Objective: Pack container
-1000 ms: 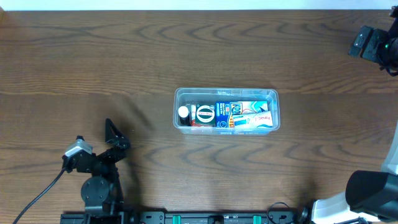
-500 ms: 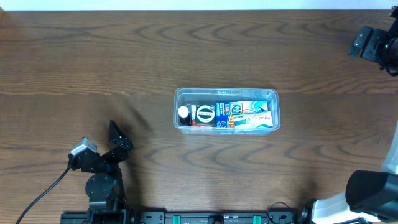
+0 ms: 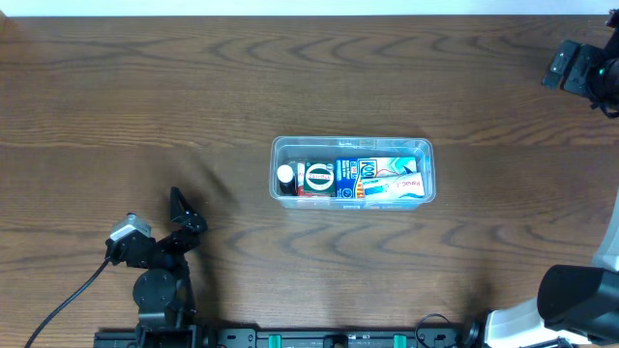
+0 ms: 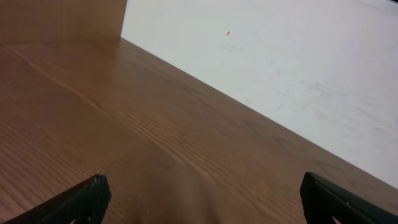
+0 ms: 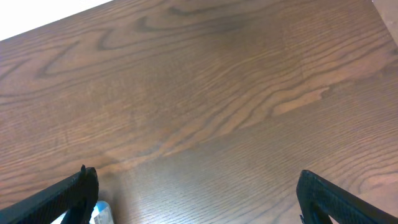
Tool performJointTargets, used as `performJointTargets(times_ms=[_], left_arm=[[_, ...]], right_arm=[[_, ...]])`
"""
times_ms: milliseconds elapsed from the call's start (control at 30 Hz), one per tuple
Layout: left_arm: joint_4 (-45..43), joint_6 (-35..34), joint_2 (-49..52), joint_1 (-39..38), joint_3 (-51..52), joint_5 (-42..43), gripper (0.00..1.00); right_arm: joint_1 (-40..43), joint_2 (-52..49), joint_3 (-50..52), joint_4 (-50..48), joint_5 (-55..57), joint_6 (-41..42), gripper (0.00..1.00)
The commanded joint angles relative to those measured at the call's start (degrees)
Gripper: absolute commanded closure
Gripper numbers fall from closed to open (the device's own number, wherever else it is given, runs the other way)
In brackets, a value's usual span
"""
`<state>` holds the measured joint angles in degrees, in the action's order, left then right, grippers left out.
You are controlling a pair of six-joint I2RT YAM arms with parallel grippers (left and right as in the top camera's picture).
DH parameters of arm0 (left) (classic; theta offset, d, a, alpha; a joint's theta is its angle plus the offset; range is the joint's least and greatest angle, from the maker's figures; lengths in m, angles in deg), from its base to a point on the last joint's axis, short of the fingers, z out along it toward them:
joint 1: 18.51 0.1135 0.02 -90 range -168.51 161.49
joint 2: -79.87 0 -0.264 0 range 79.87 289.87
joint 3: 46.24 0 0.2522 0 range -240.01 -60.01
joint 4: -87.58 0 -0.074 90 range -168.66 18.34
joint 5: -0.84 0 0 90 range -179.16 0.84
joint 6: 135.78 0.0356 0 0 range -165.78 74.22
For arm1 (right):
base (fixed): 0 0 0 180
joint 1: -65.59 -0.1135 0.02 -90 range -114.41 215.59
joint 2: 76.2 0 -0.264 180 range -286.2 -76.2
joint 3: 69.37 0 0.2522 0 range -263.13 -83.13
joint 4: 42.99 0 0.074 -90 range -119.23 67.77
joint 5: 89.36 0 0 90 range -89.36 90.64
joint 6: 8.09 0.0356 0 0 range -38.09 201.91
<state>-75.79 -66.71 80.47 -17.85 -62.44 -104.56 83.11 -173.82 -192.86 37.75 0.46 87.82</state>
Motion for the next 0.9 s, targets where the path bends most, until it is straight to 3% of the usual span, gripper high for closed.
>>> performJointTargets(times_ms=[0, 500, 867], left_arm=[[0.66, 0.52, -0.37, 0.28, 1.84, -0.13, 0.02], [0.63, 0.52, -0.35, 0.28, 1.84, -0.15, 0.02], [0.66, 0.52, 0.11, 0.28, 1.84, -0.15, 0.02]], right_arm=[[0.04, 0.52, -0.52, 0.07, 0.37, 0.70, 0.01], [-0.31, 1.70, -0.52, 0.09, 0.37, 0.70, 0.01], [-11.19, 22.32, -0.48, 0.07, 0.37, 0.70, 0.01]])
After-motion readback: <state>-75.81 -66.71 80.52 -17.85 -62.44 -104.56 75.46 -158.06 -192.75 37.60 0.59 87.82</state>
